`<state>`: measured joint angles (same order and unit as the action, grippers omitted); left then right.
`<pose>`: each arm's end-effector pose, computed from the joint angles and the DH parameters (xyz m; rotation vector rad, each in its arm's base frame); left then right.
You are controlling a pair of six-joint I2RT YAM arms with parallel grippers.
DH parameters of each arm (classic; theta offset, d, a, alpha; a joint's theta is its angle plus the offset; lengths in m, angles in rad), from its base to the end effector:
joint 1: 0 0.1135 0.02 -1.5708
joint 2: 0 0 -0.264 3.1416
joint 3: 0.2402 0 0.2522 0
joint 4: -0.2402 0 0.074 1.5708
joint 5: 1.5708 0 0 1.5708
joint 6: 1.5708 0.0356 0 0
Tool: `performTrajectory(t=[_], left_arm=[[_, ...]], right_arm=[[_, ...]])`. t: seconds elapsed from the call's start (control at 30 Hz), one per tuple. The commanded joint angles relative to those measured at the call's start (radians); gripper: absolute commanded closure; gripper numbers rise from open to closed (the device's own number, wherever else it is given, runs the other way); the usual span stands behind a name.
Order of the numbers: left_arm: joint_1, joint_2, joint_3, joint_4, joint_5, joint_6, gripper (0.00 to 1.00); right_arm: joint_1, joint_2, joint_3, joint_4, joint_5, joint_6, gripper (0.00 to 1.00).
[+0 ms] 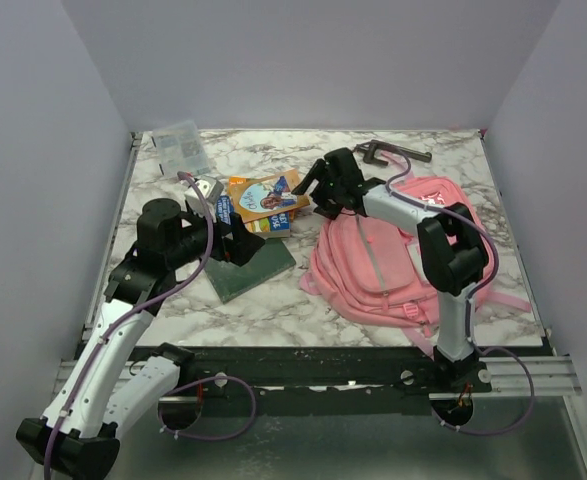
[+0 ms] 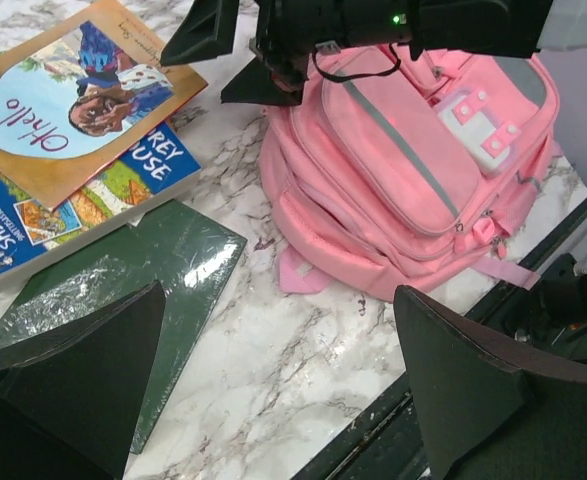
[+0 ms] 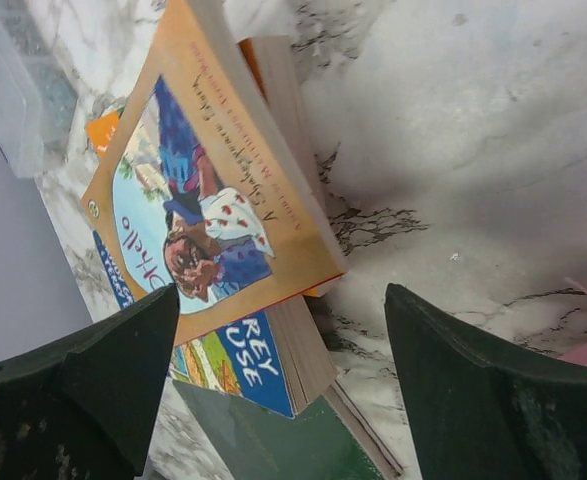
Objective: Pack the student bag
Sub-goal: Pick up the book from the center of the board.
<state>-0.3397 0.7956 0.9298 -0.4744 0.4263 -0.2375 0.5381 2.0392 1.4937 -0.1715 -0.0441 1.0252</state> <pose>0.1556 -0.0706 0.3588 0.3949 1.9196 -0.7917 0.3962 0.2383 0.2013 0.5648 2.3743 0.8202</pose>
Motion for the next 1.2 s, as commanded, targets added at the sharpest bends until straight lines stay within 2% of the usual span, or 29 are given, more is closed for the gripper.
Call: performTrajectory(t=[0.0, 0.07, 0.17, 0.37, 0.43, 0.67, 0.77, 0.83, 0.87, 1.0, 1.17], left_arm=[[0.000, -0.012, -0.035, 0.006, -0.032, 0.032, 0.02], [-0.011, -0.015, -0.050, 0.005, -0.045, 0.041, 0.02], [-0.013, -0.013, -0.053, 0.005, -0.049, 0.043, 0.02], [-0.013, 0.002, -0.061, 0.013, -0.032, 0.036, 0.02], [-0.013, 0.008, -0.062, 0.016, -0.033, 0.036, 0.02], [-0.010, 0.037, -0.065, 0.018, -0.043, 0.040, 0.02], [-0.007, 0.047, -0.065, 0.017, -0.051, 0.043, 0.02], [0.002, 0.054, -0.065, 0.017, -0.057, 0.046, 0.02], [0.005, 0.059, -0.064, 0.017, -0.059, 0.046, 0.02], [0.021, 0.076, -0.060, 0.019, -0.074, 0.039, 0.02], [0.066, 0.089, -0.045, 0.058, -0.015, -0.051, 0.02]], right_arm=[[-0.034, 0.049, -0.010, -0.041, 0.015, 0.150, 0.15], [-0.039, 0.065, -0.023, -0.024, -0.008, 0.193, 0.17], [-0.046, 0.082, -0.066, 0.106, -0.071, 0.207, 0.30], [-0.057, 0.107, -0.129, 0.319, -0.127, 0.197, 0.37], [-0.064, 0.110, -0.163, 0.409, -0.159, 0.201, 0.45], [-0.084, 0.146, -0.207, 0.667, -0.317, 0.229, 0.61], [-0.086, 0.140, -0.224, 0.743, -0.359, 0.239, 0.83], [-0.094, 0.112, -0.245, 0.772, -0.372, 0.246, 0.96], [-0.100, 0.091, -0.261, 0.782, -0.375, 0.242, 0.99], [-0.123, -0.036, -0.327, 0.773, -0.399, 0.199, 1.00], [-0.162, -0.205, -0.449, 0.836, -0.535, 0.240, 1.00]])
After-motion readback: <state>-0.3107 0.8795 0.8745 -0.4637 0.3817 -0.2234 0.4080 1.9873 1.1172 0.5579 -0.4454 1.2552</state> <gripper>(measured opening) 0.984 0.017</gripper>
